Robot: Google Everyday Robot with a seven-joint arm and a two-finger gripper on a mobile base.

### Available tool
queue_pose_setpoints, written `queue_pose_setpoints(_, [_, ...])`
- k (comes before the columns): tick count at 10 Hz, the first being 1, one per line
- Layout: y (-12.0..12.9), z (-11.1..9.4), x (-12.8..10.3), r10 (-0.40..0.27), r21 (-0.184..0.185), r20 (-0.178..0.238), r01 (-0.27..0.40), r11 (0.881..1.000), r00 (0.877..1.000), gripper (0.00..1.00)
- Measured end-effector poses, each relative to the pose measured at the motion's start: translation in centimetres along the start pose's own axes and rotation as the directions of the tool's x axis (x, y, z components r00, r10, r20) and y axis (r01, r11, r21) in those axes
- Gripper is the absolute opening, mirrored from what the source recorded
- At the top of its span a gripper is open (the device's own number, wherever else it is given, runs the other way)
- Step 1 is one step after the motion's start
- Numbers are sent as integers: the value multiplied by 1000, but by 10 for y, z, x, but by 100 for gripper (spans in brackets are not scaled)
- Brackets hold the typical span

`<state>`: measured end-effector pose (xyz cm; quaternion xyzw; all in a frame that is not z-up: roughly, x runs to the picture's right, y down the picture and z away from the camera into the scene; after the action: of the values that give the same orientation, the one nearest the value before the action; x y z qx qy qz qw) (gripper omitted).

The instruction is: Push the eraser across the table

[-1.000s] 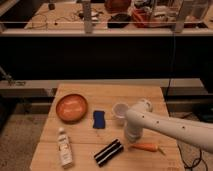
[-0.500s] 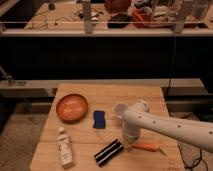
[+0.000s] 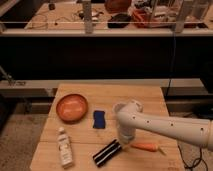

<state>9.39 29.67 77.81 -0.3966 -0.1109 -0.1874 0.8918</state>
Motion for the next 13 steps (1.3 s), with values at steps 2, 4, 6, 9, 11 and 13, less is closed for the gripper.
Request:
queue_pose_setpoints(2, [-5,2,-11,-14,-5,-7,14,1000,1000,2])
queue_pose_setpoints(4, [-15,4,-25,-31,2,-9,31,1000,999,2])
queue_pose_setpoints(6, [-16,5,-31,-40,-3,-16,40,999,999,2])
queue_pose_setpoints(9, [-23,8,-46,-59,-8,-26,59,998,998,2])
queue_pose_setpoints(11, [-28,9,-55,-72,-5,-30,72,997,997,2])
queue_pose_setpoints(13, [-29,9,-56,-78,-4,-32,77,997,996,2])
